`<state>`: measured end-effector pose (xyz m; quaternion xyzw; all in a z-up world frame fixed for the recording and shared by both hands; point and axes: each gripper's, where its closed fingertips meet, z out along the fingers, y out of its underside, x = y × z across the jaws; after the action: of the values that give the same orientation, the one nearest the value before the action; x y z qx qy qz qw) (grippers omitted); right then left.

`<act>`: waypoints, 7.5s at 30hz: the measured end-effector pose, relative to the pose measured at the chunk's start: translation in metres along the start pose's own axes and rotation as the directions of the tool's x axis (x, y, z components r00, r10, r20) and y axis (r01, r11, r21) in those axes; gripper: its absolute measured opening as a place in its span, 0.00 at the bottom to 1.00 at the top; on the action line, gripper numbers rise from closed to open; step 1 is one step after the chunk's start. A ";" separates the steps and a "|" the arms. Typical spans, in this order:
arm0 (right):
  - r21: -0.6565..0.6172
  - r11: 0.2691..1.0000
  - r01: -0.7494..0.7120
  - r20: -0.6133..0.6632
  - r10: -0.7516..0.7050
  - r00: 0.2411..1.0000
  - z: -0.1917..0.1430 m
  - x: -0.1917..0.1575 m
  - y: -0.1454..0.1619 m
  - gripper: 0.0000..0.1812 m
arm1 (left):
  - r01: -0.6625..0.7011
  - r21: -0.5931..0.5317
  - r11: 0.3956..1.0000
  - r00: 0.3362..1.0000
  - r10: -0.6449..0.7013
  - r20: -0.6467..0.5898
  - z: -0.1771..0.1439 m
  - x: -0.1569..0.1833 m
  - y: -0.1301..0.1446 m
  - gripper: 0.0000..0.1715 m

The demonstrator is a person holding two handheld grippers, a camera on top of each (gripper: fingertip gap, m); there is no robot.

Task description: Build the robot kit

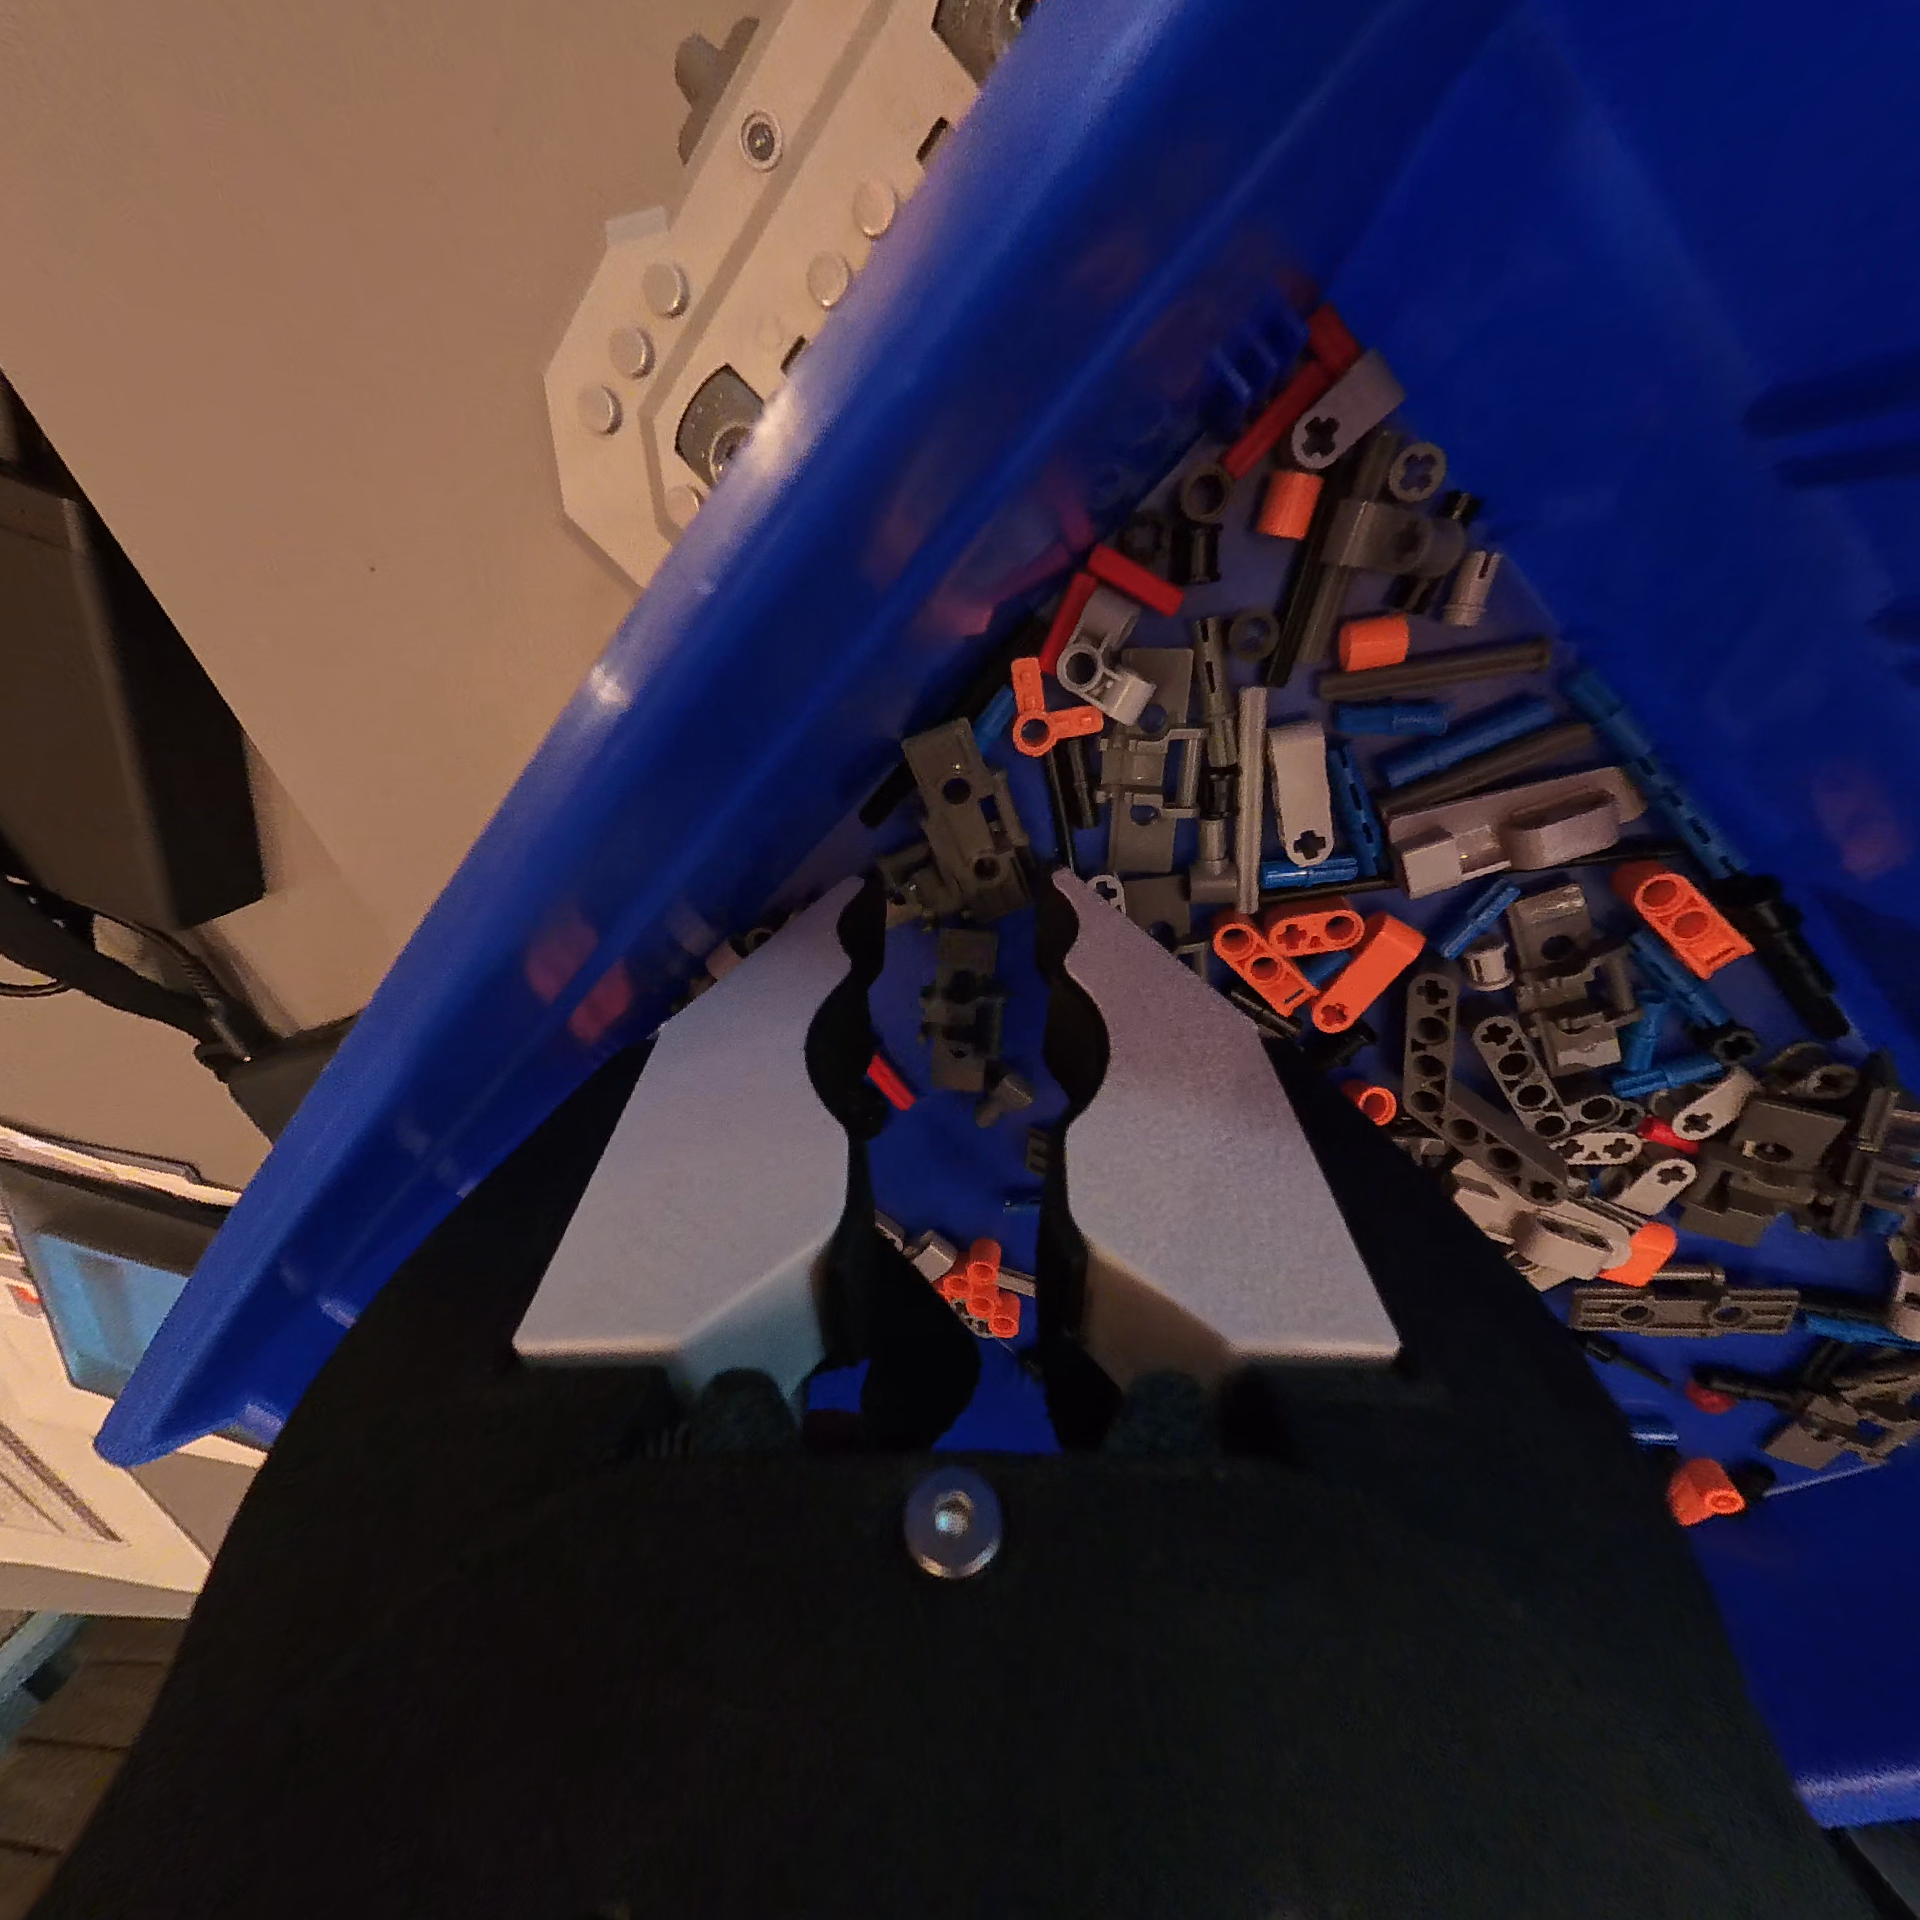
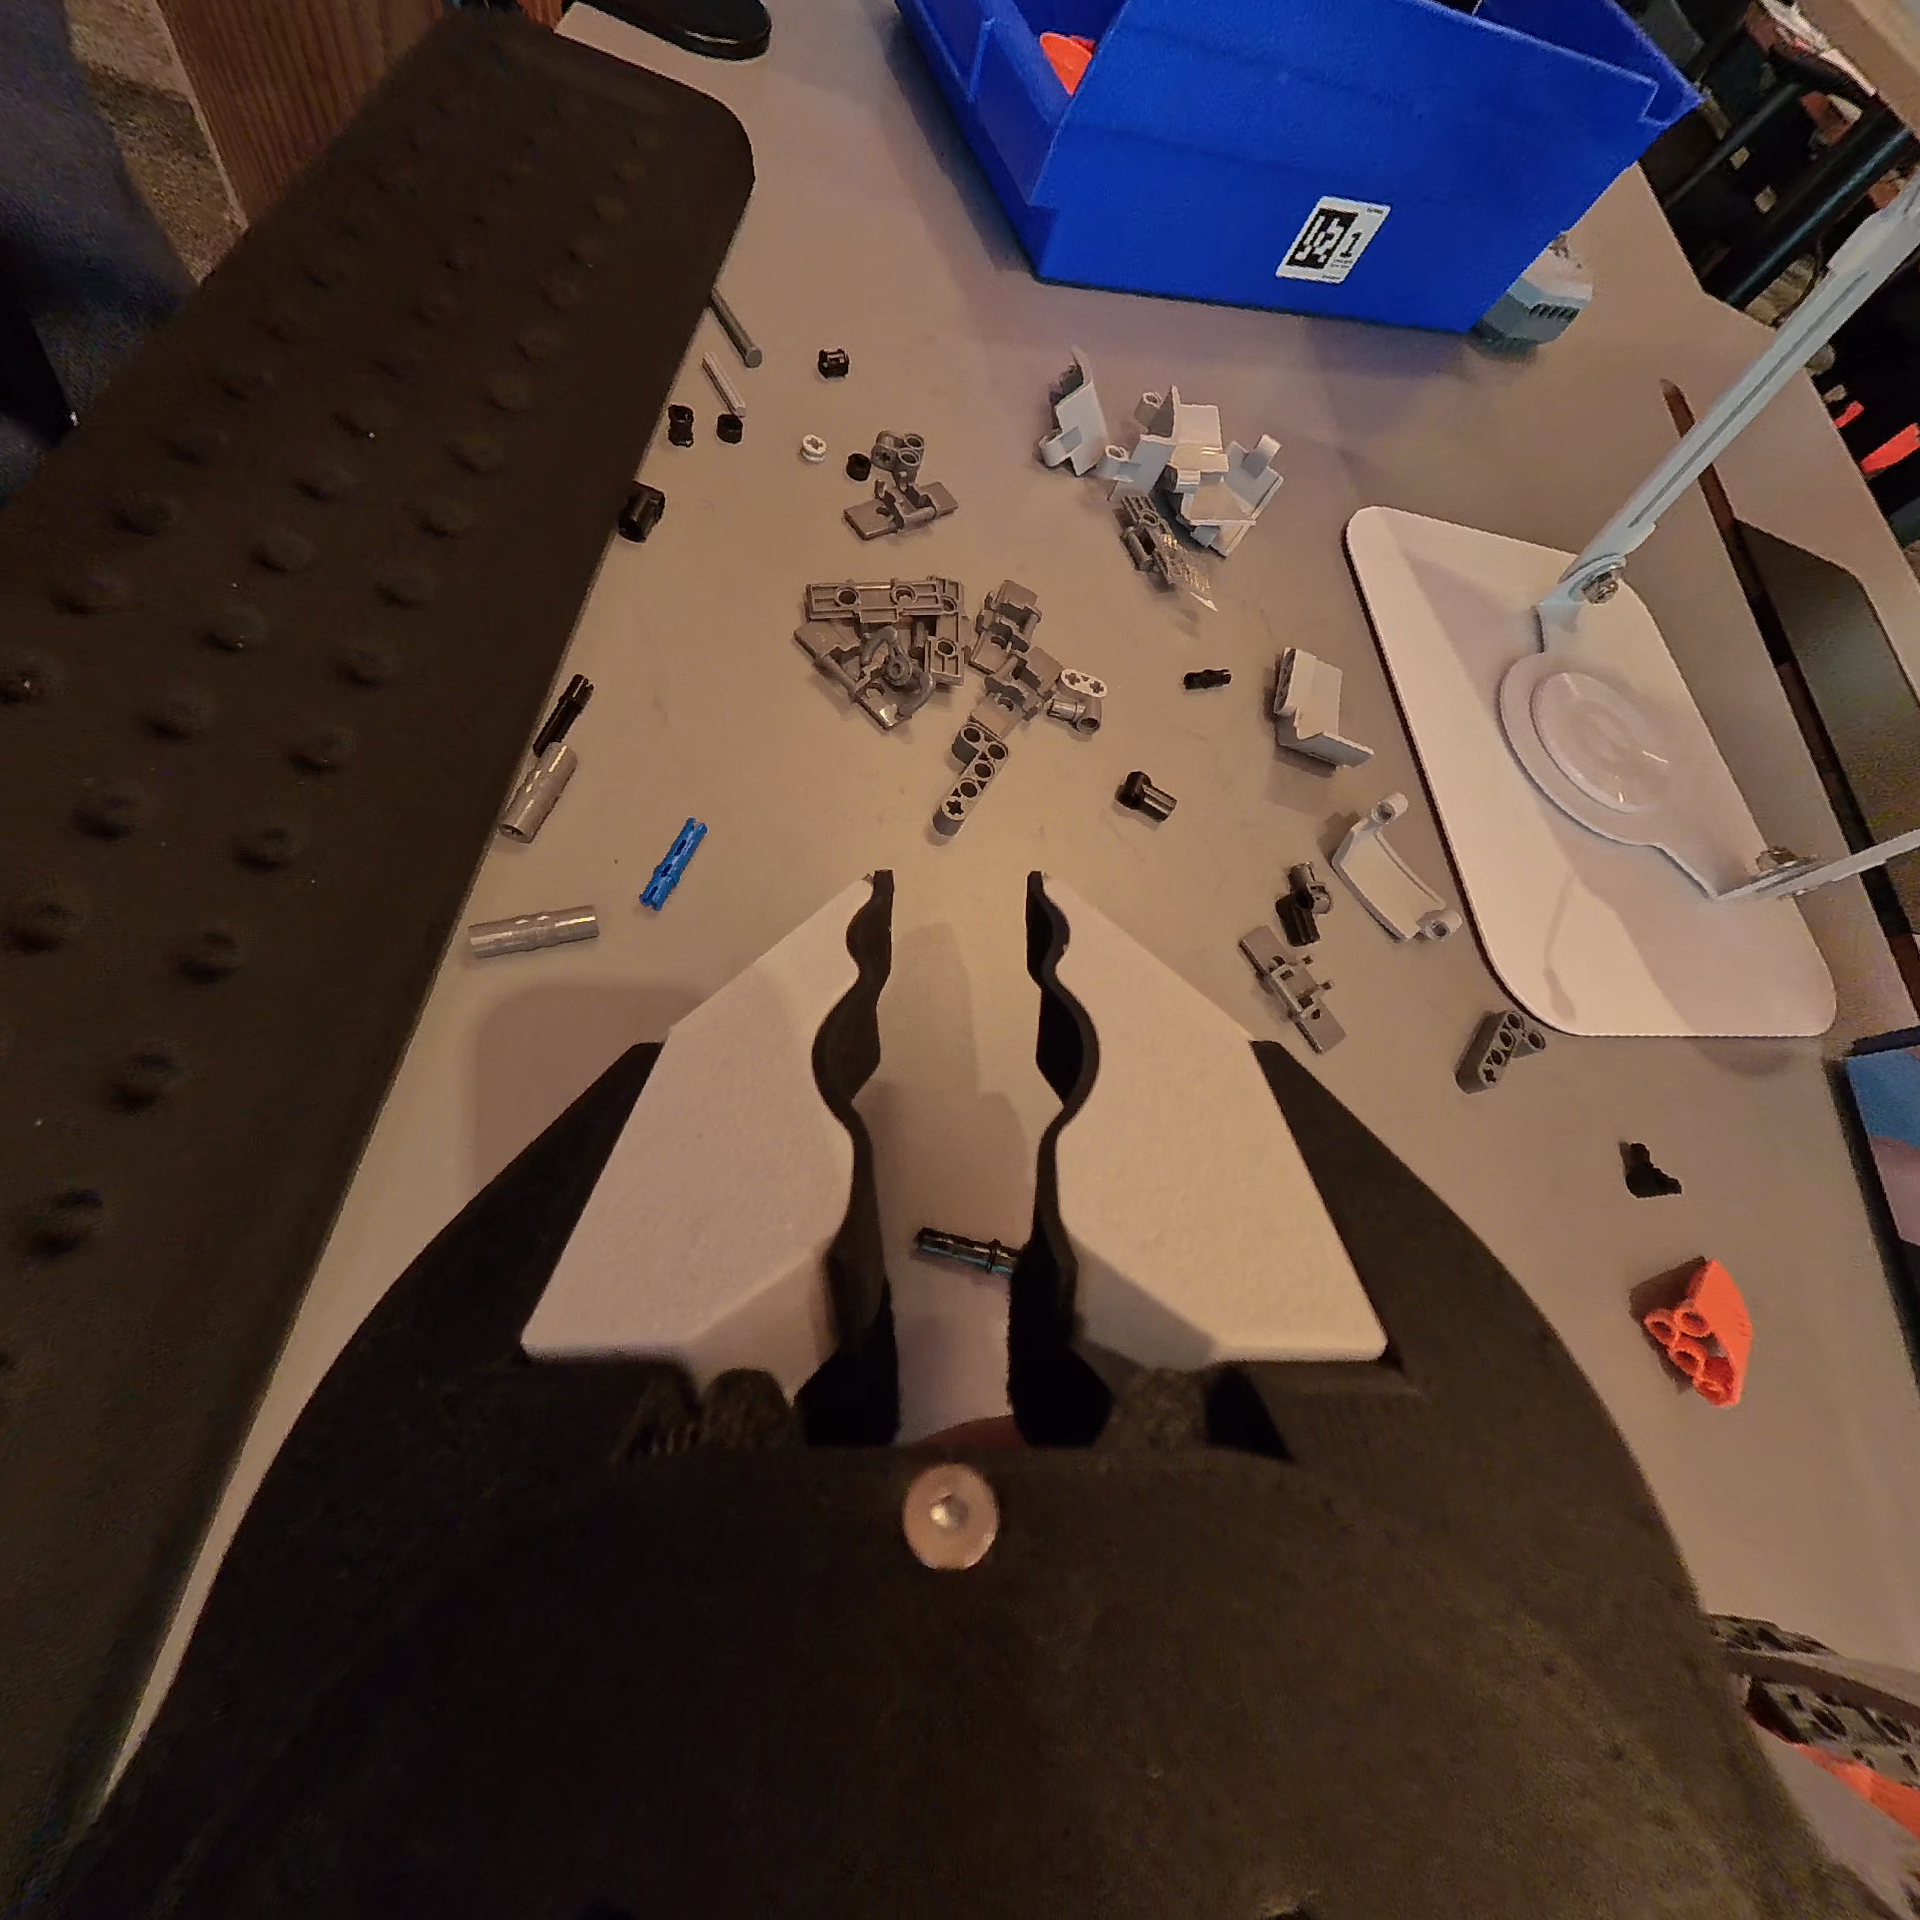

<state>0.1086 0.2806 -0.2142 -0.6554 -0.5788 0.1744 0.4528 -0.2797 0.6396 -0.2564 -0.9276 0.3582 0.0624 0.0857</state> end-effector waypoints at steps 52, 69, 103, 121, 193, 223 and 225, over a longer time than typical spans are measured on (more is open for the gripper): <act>-0.044 0.999 0.011 -0.028 -0.012 1.000 -0.003 0.006 0.011 0.13 | -0.744 0.471 0.474 0.570 0.818 0.077 -0.160 0.363 0.023 0.17; -0.066 0.998 -0.003 -0.010 0.002 1.000 0.003 0.004 0.019 0.13 | -0.142 0.320 0.937 0.989 0.124 0.075 -0.085 0.015 -0.001 0.17; -0.076 0.997 -0.008 -0.001 0.008 1.000 0.004 0.004 0.023 0.13 | -0.737 0.496 0.459 0.632 0.728 0.264 -0.200 0.296 -0.007 0.04; -0.053 0.999 0.012 -0.004 -0.012 1.000 -0.003 0.001 0.015 0.13 | -0.790 0.494 0.363 0.483 0.865 0.138 -0.169 0.358 0.027 0.12; -0.081 0.997 -0.006 0.026 0.008 1.000 0.003 -0.003 0.026 0.13 | -0.462 0.359 0.811 0.886 0.415 0.204 -0.153 0.094 0.000 0.07; -0.076 0.997 -0.007 0.024 0.008 1.000 0.002 -0.002 0.025 0.14 | -0.227 0.186 0.956 0.974 0.219 0.064 -0.022 0.037 0.017 0.06; -0.074 0.997 -0.006 0.023 0.008 1.000 0.002 -0.002 0.025 0.14 | -0.231 0.232 0.945 0.972 0.217 0.087 -0.045 0.037 0.013 0.06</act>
<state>0.1216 0.2815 -0.2351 -0.6717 -0.5878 0.1623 0.4207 -0.2587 0.5967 -0.2209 -0.8614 0.4634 0.0557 0.2004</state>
